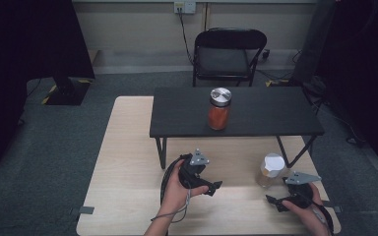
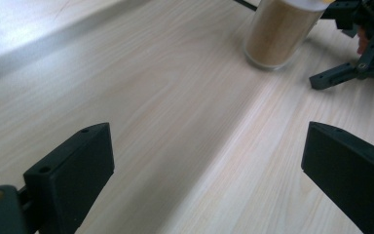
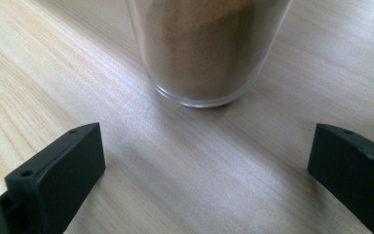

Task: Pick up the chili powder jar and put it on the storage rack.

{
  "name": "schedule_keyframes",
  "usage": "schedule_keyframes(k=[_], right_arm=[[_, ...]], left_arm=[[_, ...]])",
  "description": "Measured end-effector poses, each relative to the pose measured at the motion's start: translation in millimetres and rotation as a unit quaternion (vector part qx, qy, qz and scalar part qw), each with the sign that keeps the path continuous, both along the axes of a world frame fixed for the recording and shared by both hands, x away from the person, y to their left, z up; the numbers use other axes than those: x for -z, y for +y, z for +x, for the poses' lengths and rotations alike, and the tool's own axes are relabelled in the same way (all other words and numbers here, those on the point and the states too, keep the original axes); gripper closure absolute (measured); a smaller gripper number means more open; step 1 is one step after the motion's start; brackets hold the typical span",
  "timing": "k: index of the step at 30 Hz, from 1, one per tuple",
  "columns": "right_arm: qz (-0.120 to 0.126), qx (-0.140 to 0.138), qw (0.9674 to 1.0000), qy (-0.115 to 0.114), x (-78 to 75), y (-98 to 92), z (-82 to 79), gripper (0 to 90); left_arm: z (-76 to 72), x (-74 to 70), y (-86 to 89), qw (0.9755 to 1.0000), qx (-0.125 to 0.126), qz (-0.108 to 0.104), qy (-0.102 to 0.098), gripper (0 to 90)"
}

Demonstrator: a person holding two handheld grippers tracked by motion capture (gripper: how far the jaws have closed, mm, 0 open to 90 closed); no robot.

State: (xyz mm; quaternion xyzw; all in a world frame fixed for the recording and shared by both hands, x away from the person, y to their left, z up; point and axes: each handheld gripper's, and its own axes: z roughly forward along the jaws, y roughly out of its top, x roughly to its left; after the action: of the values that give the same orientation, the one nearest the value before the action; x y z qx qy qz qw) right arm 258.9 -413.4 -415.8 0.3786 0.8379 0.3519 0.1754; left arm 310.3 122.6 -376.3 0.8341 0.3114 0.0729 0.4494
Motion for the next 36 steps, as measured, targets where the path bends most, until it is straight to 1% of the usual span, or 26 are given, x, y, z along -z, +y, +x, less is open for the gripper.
schedule_keyframes(k=[1,4,5,7,14,17,20,22,25,28,30,33,36], right_arm=[[0.0,0.0,1.0,0.0,0.0,0.0,0.0,0.0],[0.0,0.0,1.0,0.0,0.0,0.0,0.0,0.0],[0.0,0.0,1.0,0.0,0.0,0.0,0.0,0.0],[0.0,0.0,1.0,0.0,0.0,0.0,0.0,0.0],[0.0,0.0,1.0,0.0,0.0,0.0,0.0,0.0],[0.0,0.0,1.0,0.0,0.0,0.0,0.0,0.0],[0.0,0.0,1.0,0.0,0.0,0.0,0.0,0.0],[0.0,0.0,1.0,0.0,0.0,0.0,0.0,0.0],[0.0,0.0,1.0,0.0,0.0,0.0,0.0,0.0],[0.0,0.0,1.0,0.0,0.0,0.0,0.0,0.0],[0.0,0.0,1.0,0.0,0.0,0.0,0.0,0.0],[0.0,0.0,1.0,0.0,0.0,0.0,0.0,0.0],[0.0,0.0,1.0,0.0,0.0,0.0,0.0,0.0]], left_arm=[[-0.3,1.6,0.2,1.0,0.0,0.005,0.0,4.6],[-0.9,5.8,1.6,1.0,-0.003,0.006,0.002,4.6],[-2.0,9.5,3.1,0.9999,-0.009,0.006,0.003,4.7],[-2.7,11.8,4.1,0.9999,-0.011,0.008,0.003,4.7],[-6.7,20.0,4.6,0.9994,-0.022,0.025,0.002,4.7],[-6.7,24.9,2.6,0.999,-0.025,0.036,0.003,4.7],[-6.9,28.1,1.3,0.9988,-0.027,0.041,0.004,4.7],[-7.3,29.3,0.0,0.9984,-0.027,0.049,0.002,4.7],[-8.6,32.2,0.0,0.998,-0.033,0.054,0.0,4.7],[-9.0,34.9,-0.3,0.9976,-0.036,0.06,0.002,4.7],[-9.5,35.7,-0.6,0.9972,-0.036,0.065,0.001,4.7],[-10.2,36.5,0.2,0.9971,-0.038,0.066,0.002,4.6],[-11.9,36.1,-0.7,0.9964,-0.04,0.074,-0.002,4.6]])
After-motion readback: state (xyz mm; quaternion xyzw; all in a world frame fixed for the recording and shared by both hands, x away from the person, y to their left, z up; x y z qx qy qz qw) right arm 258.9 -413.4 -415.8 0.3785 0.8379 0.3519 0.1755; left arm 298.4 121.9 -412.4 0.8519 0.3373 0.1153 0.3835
